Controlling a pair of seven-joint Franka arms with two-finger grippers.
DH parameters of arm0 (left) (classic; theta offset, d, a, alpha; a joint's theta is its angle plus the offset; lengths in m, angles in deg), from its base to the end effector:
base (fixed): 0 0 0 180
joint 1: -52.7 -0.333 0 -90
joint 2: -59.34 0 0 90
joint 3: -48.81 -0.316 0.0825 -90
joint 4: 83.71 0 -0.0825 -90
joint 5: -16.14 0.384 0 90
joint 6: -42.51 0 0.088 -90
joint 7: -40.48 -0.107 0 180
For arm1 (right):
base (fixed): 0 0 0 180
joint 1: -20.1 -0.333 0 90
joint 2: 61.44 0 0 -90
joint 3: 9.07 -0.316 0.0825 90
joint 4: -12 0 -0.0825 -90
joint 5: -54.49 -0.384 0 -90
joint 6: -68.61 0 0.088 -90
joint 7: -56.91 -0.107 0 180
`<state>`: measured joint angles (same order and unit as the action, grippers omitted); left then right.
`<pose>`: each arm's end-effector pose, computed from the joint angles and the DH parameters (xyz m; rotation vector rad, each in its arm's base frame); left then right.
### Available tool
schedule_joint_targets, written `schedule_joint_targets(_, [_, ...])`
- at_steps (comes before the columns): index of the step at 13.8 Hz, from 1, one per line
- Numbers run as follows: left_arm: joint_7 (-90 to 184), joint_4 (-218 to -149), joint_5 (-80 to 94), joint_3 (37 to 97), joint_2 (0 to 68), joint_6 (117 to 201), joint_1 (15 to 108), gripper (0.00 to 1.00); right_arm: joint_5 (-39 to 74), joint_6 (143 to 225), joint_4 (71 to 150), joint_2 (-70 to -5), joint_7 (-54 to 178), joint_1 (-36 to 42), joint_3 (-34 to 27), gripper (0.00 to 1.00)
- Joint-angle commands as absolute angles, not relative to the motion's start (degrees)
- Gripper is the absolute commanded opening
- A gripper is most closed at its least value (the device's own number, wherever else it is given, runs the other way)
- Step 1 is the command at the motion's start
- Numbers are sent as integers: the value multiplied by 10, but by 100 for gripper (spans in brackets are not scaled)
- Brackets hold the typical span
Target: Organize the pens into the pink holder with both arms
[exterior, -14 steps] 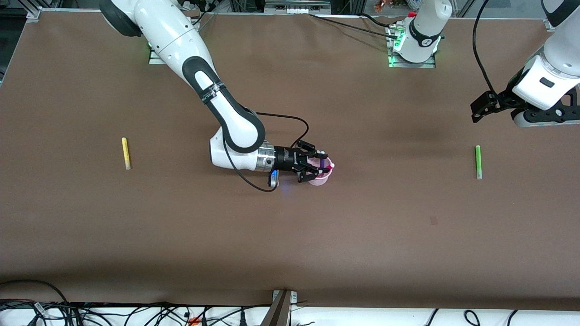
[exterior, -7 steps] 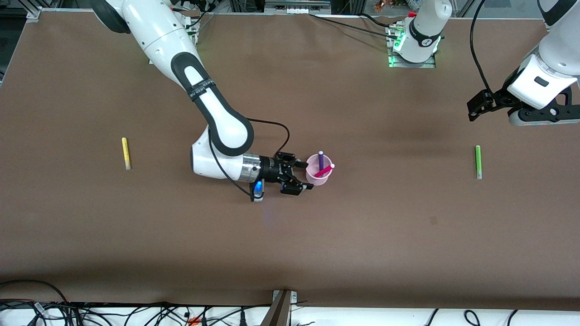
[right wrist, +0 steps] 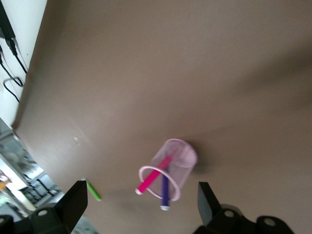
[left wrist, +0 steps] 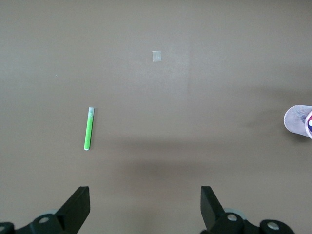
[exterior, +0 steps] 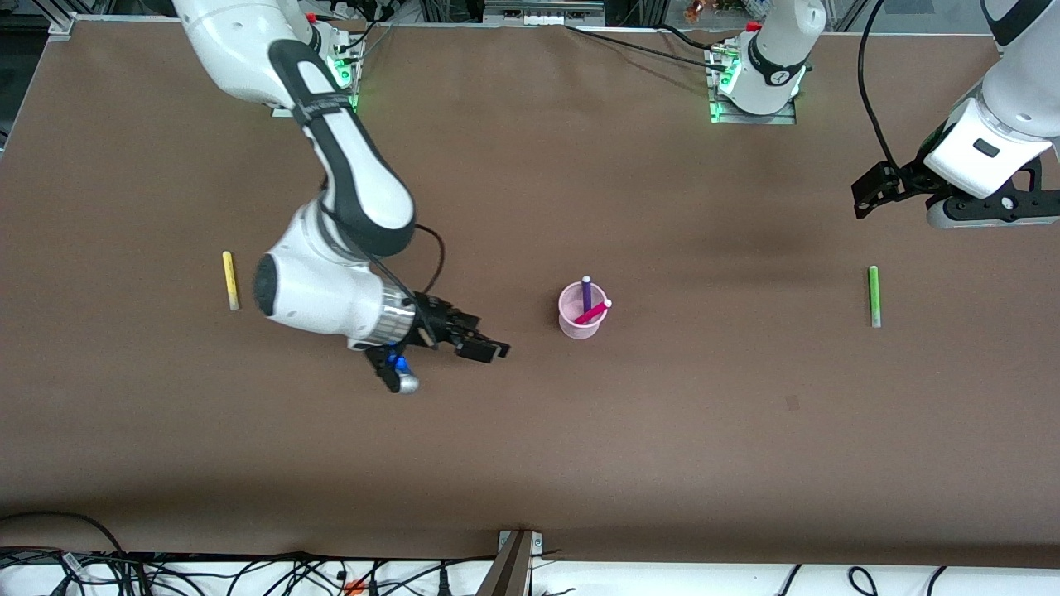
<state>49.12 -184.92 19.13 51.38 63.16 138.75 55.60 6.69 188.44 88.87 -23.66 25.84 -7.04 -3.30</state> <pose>0.5365 -0.0470 0.5776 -3.0837 -0.0760 0.0205 0.6743 0.3217 0.3626 -2.3882 0.6617 0.2813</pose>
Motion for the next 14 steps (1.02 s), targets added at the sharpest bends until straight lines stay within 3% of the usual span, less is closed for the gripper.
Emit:
schedule_joint_targets(1, [490, -1840, 182, 513, 634, 1374, 558, 100, 100, 1810, 924, -302, 336, -72, 29, 100])
schedule_joint_targets(5, [490, -1840, 182, 513, 634, 1374, 558, 100, 246, 1725, 929, -383, 379, -71, 64, 100])
schedule_joint_targets(8, [490, -1839, 182, 514, 634, 1375, 558, 100, 294, 1683, 943, -430, 461, -71, 96, 100])
schedule_joint_targets(12, [492, -1828, 182, 525, 630, 1375, 558, 100, 380, 1663, 1022, -535, 563, -9, 80, 100])
schedule_joint_targets(14, [491, -1828, 182, 525, 629, 1375, 558, 100, 436, 1629, 1035, -569, 567, 30, 42, 100])
